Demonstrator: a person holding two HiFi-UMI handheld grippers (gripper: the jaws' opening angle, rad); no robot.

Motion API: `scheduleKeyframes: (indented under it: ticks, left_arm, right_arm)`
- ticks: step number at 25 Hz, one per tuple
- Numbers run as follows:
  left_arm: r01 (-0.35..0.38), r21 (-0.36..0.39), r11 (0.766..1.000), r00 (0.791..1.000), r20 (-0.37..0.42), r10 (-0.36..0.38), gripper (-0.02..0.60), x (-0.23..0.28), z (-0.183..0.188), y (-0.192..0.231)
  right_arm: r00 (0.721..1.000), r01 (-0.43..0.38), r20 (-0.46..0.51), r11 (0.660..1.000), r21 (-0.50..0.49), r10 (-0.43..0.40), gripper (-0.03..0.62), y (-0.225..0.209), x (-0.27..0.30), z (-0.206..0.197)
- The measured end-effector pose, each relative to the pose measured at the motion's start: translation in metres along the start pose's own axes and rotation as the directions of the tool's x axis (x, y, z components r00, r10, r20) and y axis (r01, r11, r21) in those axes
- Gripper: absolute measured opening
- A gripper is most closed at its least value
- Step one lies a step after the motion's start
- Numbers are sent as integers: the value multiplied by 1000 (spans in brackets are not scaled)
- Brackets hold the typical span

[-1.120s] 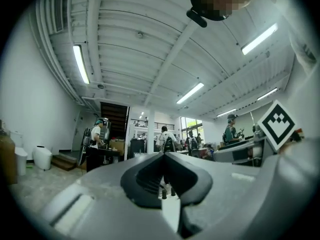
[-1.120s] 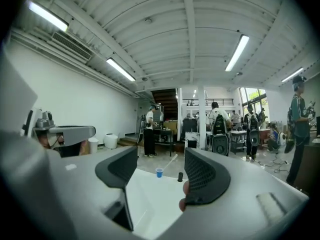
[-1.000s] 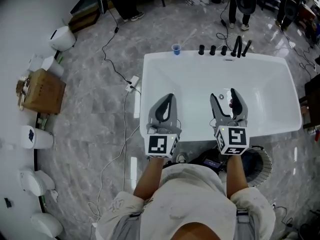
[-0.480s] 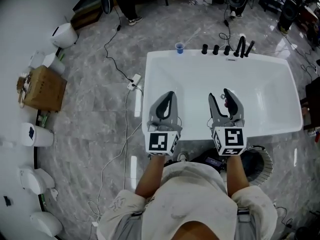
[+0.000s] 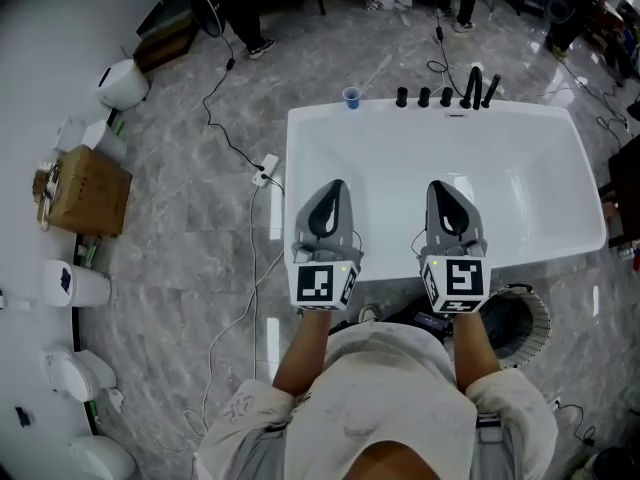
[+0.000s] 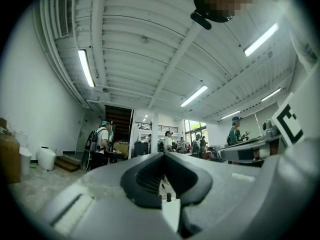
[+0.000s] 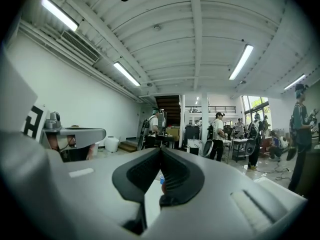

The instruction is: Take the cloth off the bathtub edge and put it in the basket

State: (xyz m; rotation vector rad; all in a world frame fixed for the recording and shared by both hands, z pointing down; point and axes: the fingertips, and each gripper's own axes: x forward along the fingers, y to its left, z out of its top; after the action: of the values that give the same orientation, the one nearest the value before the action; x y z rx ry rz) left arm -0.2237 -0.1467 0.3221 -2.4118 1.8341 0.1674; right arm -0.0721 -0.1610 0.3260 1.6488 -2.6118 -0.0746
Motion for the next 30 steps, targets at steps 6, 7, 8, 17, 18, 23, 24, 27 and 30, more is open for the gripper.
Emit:
scheduleKeyframes:
  ticks: [6, 7, 8, 17, 18, 23, 24, 27, 30]
  left_arm:
    - [-3, -9, 1000, 1000, -6, 2, 0, -1, 1, 0]
    - [-5, -11, 1000, 1000, -7, 5, -1, -2, 1, 0]
    - [-4, -11, 1000, 1000, -7, 4, 0, -2, 1, -1]
    - [12, -3, 1000, 1000, -2, -12, 0, -1, 3, -1]
    - [10, -5, 1000, 1000, -5, -10, 0, 0, 3, -2]
    - [23, -5, 1000, 1000, -4, -23, -2, -1, 2, -3]
    - [24, -4, 1000, 1000, -4, -24, 0, 0, 2, -3]
    - [15, -8, 1000, 1000, -7, -15, 0, 2, 2, -2]
    - [17, -10, 1000, 1000, -5, -17, -1, 2, 2, -1]
  right_arm:
    - [1000, 11, 26, 1000, -7, -11, 3, -1, -2, 10]
    - [999, 19, 30, 1000, -11, -18, 3, -2, -2, 10]
    - [999, 24, 32, 1000, -15, -24, 3, -3, -3, 10]
    - [998, 38, 40, 999, -28, -37, 3, -2, -3, 14]
    - [999, 40, 39, 999, -28, -38, 3, -2, -3, 14]
    - [999, 43, 28, 999, -31, -42, 3, -2, -2, 13]
    - [999, 44, 25, 999, -30, -43, 3, -2, -1, 12]
    - [999, 44, 23, 999, -31, -44, 3, -4, 0, 11]
    - [999, 48, 20, 998, -33, -47, 2, -4, 0, 10]
